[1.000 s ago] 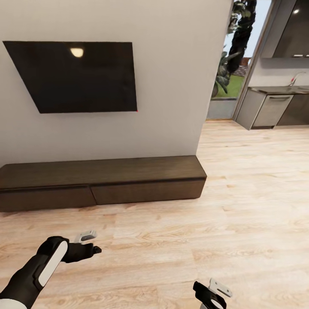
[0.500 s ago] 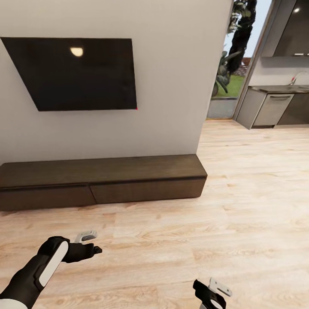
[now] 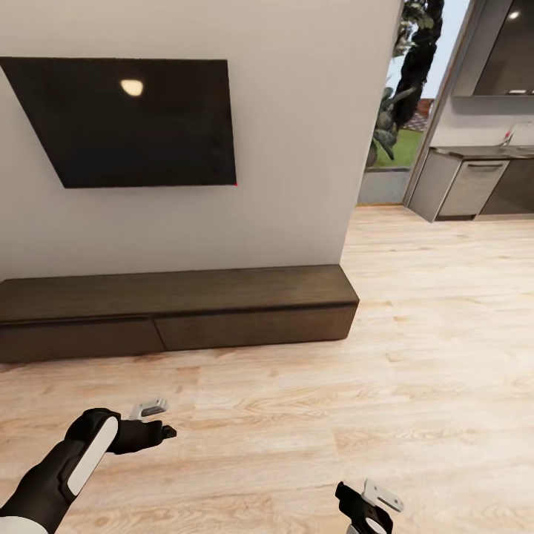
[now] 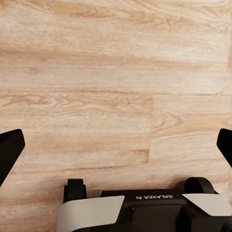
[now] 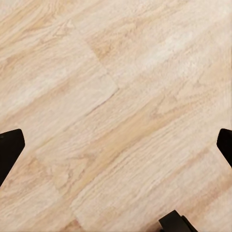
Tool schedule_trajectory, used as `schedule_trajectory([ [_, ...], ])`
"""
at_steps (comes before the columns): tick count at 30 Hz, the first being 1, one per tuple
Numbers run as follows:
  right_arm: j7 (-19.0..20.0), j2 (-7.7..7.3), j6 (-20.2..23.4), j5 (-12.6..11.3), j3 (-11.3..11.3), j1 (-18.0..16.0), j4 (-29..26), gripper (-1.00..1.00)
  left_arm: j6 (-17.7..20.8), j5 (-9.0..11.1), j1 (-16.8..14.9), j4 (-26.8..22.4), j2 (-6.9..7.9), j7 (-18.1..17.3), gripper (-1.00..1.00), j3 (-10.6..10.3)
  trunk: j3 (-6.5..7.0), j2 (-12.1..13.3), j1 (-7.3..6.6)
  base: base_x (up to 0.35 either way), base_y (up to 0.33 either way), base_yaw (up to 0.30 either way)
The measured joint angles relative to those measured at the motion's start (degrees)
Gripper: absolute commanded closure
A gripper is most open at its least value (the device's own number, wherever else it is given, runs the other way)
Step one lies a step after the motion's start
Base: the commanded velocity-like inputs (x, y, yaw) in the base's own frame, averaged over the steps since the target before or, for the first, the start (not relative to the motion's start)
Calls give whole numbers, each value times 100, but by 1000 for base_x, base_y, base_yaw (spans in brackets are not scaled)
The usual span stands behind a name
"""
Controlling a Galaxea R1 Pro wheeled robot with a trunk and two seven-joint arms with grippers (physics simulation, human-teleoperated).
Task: Place each of the two pumpkins and all three candles from the living room inside a cabinet in the living room (use any cabinet), then make sure every cabinet is closed, and position the cauldron so it is next to a table in the living room.
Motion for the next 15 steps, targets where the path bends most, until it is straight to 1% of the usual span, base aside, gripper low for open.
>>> schedule_trajectory([
  [6,0,-7,-9,-2,0,0,1,-100,1,10,2,0,-11,-4,-100,-4,-108,-241,132,0,0,0],
  [9,0,-8,-38,-63,-14,0,40,-100,1,22,7,0,-28,-13,-100,-8,-162,-361,198,0,0,0],
  [15,-49,1,-521,-142,-50,0,364,-100,6,64,9,-2,-34,-71,-100,0,-269,-602,330,0,0,0],
])
